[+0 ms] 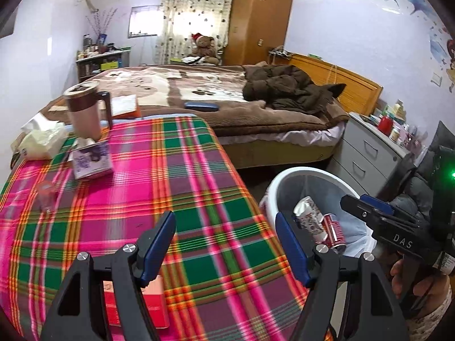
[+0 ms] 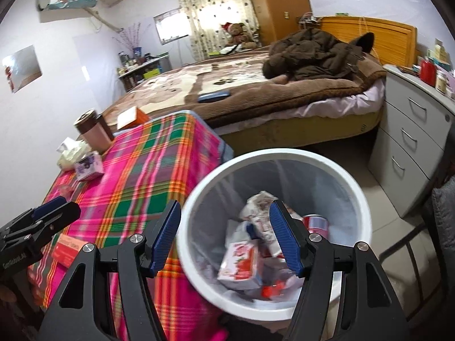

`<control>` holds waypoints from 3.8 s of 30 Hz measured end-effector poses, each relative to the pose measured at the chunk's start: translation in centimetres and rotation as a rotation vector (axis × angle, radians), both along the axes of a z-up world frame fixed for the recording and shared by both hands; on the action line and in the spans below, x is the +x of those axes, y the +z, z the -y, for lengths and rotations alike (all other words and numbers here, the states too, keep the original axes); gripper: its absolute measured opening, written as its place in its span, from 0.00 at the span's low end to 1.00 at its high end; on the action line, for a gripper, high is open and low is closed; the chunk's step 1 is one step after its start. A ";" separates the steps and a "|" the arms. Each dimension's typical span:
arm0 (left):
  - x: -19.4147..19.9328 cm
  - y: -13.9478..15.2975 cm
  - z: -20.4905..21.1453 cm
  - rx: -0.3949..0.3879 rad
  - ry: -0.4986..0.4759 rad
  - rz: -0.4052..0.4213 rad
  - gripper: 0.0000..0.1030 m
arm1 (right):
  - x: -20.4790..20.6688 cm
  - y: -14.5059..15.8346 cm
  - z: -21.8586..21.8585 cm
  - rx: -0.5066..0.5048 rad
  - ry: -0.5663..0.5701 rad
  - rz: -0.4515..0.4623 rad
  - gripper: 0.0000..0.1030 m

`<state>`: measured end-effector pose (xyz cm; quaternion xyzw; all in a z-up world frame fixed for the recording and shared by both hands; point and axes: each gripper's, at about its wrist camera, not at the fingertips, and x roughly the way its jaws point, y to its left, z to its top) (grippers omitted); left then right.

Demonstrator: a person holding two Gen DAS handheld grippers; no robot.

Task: Collect trash
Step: 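Move both grippers back to the table toward the red medicine box, then grasp the clear plastic cup with the left gripper while the right grasps the red Cilostazol box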

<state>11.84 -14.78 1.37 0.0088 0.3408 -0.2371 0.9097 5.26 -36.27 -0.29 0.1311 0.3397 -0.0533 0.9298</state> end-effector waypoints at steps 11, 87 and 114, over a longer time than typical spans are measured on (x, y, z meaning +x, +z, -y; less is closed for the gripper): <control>-0.1 0.3 -7.2 -0.034 0.125 0.014 0.73 | 1.1 -0.3 -5.3 -0.005 0.135 -0.003 0.64; 16.1 -7.9 -20.7 0.053 0.389 -0.175 0.58 | 9.4 -5.9 -21.4 -0.205 0.523 -0.217 0.73; 13.3 -6.5 -19.4 0.039 0.351 -0.146 0.39 | 8.8 -5.6 -19.5 -0.108 0.471 -0.182 0.61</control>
